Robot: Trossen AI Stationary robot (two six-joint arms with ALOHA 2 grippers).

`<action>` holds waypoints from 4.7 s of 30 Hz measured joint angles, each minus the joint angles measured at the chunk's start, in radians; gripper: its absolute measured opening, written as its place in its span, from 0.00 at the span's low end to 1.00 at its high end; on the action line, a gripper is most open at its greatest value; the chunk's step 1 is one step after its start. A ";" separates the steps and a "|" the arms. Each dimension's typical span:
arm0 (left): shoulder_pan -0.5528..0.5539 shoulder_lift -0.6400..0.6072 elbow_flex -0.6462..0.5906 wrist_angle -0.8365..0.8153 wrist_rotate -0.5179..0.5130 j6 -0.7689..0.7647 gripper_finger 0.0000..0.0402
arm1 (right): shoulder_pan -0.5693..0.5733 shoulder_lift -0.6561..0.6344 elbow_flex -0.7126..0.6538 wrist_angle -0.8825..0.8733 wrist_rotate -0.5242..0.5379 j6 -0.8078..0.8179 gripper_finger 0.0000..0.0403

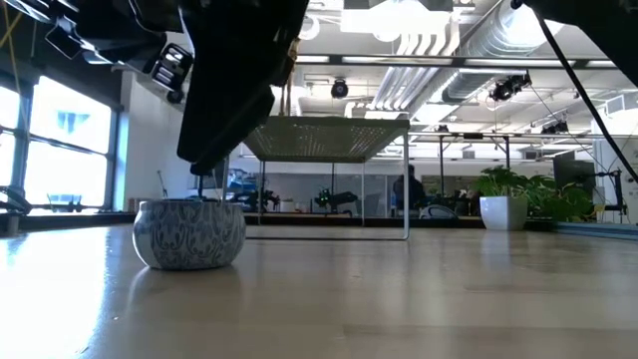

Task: Pick & Place candle stick holders
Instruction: Put the blue scented candle on the shelf aligned with the blue scented candles

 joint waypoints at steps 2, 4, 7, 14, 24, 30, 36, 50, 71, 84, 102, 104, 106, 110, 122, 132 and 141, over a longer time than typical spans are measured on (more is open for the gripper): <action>0.000 0.000 0.000 -0.011 0.000 0.012 0.15 | 0.004 0.000 0.000 0.004 0.005 -0.011 0.64; 0.000 0.000 0.000 -0.020 -0.001 0.021 0.15 | 0.012 0.000 0.000 0.009 0.025 -0.027 0.64; 0.000 0.000 0.000 -0.019 0.000 0.022 0.15 | 0.029 0.001 0.000 0.010 0.049 -0.066 0.64; 0.000 0.000 0.000 -0.017 0.000 0.022 0.15 | 0.049 0.005 0.000 0.015 0.071 -0.098 0.64; 0.000 0.000 0.000 -0.017 0.001 0.014 0.15 | 0.045 0.039 -0.001 0.025 0.059 -0.186 0.64; 0.000 0.000 0.000 -0.017 0.007 -0.014 0.15 | 0.058 0.044 -0.001 0.041 0.058 -0.164 0.64; 0.000 0.000 0.000 -0.017 0.008 -0.031 0.15 | 0.057 0.044 -0.001 0.040 0.062 -0.160 0.64; 0.000 0.000 0.000 -0.017 0.020 -0.044 0.15 | 0.059 0.044 0.000 0.055 0.067 -0.109 0.64; 0.000 0.000 0.000 -0.017 0.010 -0.061 0.15 | 0.062 0.031 0.000 0.162 -0.037 -0.134 0.67; 0.000 0.000 0.001 -0.047 0.000 -0.057 0.15 | 0.094 -0.023 0.005 0.319 0.058 -0.255 0.68; 0.000 0.000 0.001 -0.047 0.001 -0.147 0.15 | 0.119 -0.024 0.002 0.313 0.078 -0.257 0.94; 0.000 0.000 0.001 -0.047 -0.001 -0.160 0.15 | 0.121 -0.024 0.002 0.306 0.087 -0.257 0.97; 0.000 0.000 0.001 -0.047 -0.010 -0.165 0.15 | 0.121 -0.029 0.000 0.278 0.093 -0.262 0.98; 0.000 0.000 0.001 -0.047 -0.047 -0.165 0.15 | 0.121 -0.038 0.000 0.287 0.157 -0.263 0.98; 0.000 0.000 0.001 -0.036 -0.154 -0.165 0.15 | 0.136 -0.044 0.001 0.303 0.223 -0.278 0.98; 0.000 0.000 0.001 -0.039 -0.155 -0.163 0.15 | 0.124 -0.048 0.001 0.145 0.304 -0.079 0.98; 0.000 0.000 -0.001 -0.041 -0.157 -0.165 0.15 | 0.104 -0.044 0.002 0.096 0.280 0.033 0.98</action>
